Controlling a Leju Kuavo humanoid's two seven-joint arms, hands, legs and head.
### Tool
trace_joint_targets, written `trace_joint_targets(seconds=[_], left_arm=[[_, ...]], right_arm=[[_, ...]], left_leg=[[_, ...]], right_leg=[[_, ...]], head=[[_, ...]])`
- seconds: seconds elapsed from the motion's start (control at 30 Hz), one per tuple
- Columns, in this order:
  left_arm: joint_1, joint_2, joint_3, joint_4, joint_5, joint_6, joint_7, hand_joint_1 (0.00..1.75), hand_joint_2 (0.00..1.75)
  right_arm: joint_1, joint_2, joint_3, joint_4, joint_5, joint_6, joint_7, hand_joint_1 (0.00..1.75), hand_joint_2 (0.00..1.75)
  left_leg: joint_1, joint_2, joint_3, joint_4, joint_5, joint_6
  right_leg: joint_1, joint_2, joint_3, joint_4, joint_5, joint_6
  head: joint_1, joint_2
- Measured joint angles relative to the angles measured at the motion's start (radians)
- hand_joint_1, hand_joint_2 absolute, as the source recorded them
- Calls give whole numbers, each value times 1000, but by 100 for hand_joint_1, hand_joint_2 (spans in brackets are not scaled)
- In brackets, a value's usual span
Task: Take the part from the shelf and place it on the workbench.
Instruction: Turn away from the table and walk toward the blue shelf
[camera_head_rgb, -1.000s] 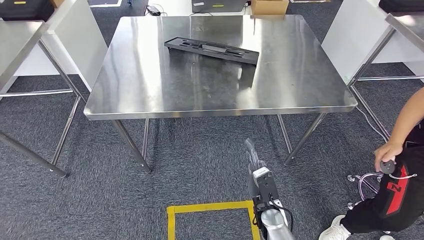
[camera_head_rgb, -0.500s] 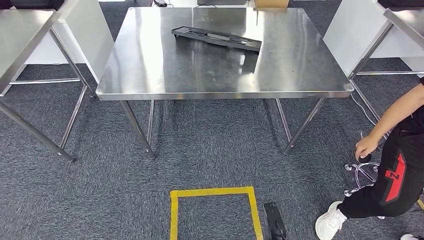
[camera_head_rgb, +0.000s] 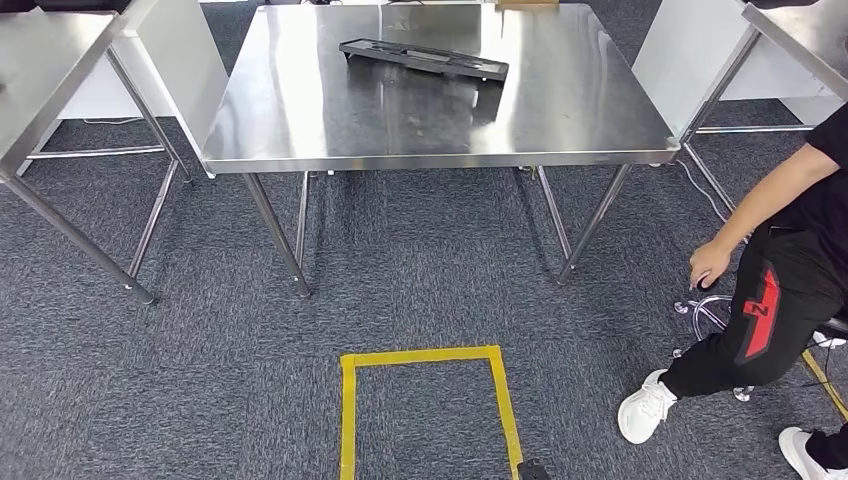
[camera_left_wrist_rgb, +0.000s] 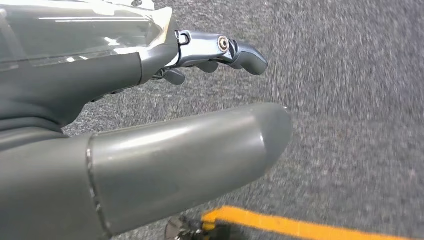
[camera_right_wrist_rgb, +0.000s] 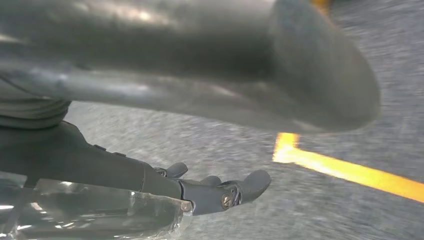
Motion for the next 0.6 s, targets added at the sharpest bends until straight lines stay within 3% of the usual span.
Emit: trace_joint_targets(seconds=[0.03, 0.07, 0.1, 0.17, 0.2, 0.23, 0.27, 0.3, 0.33, 0.37, 0.43, 0.47, 0.53, 0.57, 0.6], left_arm=[[1, 0, 0, 0, 0, 0, 1, 0, 0], [3, -1, 0, 0, 0, 1, 2, 0, 0], [5, -1, 0, 0, 0, 1, 2, 0, 0], [7, -2, 0, 0, 0, 2, 3, 0, 0], [7, -2, 0, 0, 0, 2, 3, 0, 0], [7, -2, 0, 0, 0, 2, 3, 0, 0], [7, -1, 1, 0, 0, 3, 3, 0, 0], [7, -1, 0, 0, 0, 3, 3, 0, 0], [6, -1, 0, 0, 0, 3, 3, 0, 0], [4, -1, 0, 0, 0, 3, 3, 0, 0], [0, -2, 0, 0, 0, 3, 3, 0, 0], [-1, -2, 0, 0, 0, 3, 3, 0, 0], [0, -3, 0, 0, 0, 3, 2, 0, 0], [1, -4, 0, 0, 0, 3, 2, 0, 0], [2, -4, 0, 0, 0, 3, 2, 0, 0]], right_arm=[[5, -1, 5, 4, 5, 3, 11, 0, 0], [11, -2, 9, 7, 9, 6, 19, 0, 0], [17, -3, 13, 10, 12, 8, 23, 0, 0], [24, -4, 21, 13, 14, 9, 26, 0, 0], [27, -4, 24, 15, 15, 9, 26, 0, 0], [28, -4, 27, 16, 15, 10, 26, 0, 0], [29, -4, 29, 18, 16, 10, 26, 0, 0], [30, -4, 30, 19, 16, 10, 26, 0, 0], [30, -4, 31, 20, 16, 10, 27, 0, 0], [29, -5, 32, 21, 16, 10, 27, 0, 0], [28, -6, 32, 21, 16, 10, 27, 0, 0], [28, -6, 32, 22, 16, 10, 27, 0, 0], [30, -8, 33, 25, 16, 10, 27, 0, 0], [32, -9, 33, 26, 16, 10, 27, 0, 0], [33, -9, 33, 28, 16, 10, 27, 0, 0]], left_leg=[[2, -1, -6, 4, -11, -5], [5, -2, -14, 23, -45, -10], [7, -3, -26, 62, -98, -14], [9, -6, -48, 188, -209, -22], [10, -8, -52, 247, -232, -27], [12, -8, -45, 284, -227, -31], [15, -7, -23, 288, -204, -34], [18, -7, 16, 259, -177, -37], [23, -8, 68, 202, -165, -40], [24, -9, 122, 130, -173, -42], [21, -13, 184, 33, -206, -33], [15, -15, 189, 17, -212, -24], [10, -9, 170, 13, -196, 3], [8, -6, 158, 11, -184, 16], [8, -3, 143, 9, -171, 26]], right_leg=[[-5, -2, -10, -1, 13, -11], [-11, -4, -22, -1, 27, -22], [-16, -7, -36, -1, 42, -31], [-13, -10, -68, 2, 69, -39], [-12, -11, -84, 5, 82, -38], [-13, -12, -102, 10, 94, -36], [-14, -13, -119, 18, 103, -31], [-16, -13, -139, 28, 111, -25], [-18, -14, -157, 41, 116, -19], [-17, -14, -174, 56, 119, -14], [-12, -15, -195, 78, 128, 0], [-9, -15, -201, 80, 135, 9], [-9, -13, -208, 83, 141, 23], [-9, -12, -218, 99, 122, 23], [-11, -10, -231, 132, 85, 18]], head=[[-1, 0], [-2, 0], [-3, 0], [-5, 0], [-5, 0], [-5, 0], [-5, 0], [-5, 0], [-5, 0], [-5, 0], [-3, 0], [-1, 0], [0, 0], [1, 0], [1, 0]])
